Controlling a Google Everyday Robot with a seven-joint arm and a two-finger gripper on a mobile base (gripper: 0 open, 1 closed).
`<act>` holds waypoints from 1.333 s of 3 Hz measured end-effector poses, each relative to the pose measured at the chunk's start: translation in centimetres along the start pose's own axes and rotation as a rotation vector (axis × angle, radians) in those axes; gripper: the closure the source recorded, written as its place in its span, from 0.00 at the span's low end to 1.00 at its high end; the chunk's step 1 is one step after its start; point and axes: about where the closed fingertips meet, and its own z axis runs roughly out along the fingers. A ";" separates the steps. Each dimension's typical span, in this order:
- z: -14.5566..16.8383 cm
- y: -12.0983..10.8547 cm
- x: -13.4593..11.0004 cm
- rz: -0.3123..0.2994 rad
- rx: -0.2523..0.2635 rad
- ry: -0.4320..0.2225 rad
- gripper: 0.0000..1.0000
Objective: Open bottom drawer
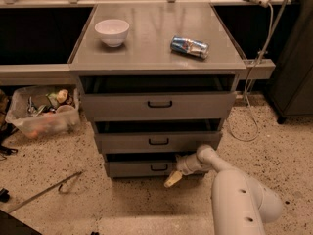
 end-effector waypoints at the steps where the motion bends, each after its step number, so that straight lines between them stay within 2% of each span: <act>1: -2.9 2.4 1.8 0.053 -0.064 0.036 0.00; 2: -2.9 2.4 1.8 0.053 -0.065 0.037 0.00; 4: -2.9 3.6 2.3 0.064 -0.104 0.070 0.00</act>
Offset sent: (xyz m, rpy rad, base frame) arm -0.0333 -0.0232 0.0048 -0.0038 0.0900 0.0100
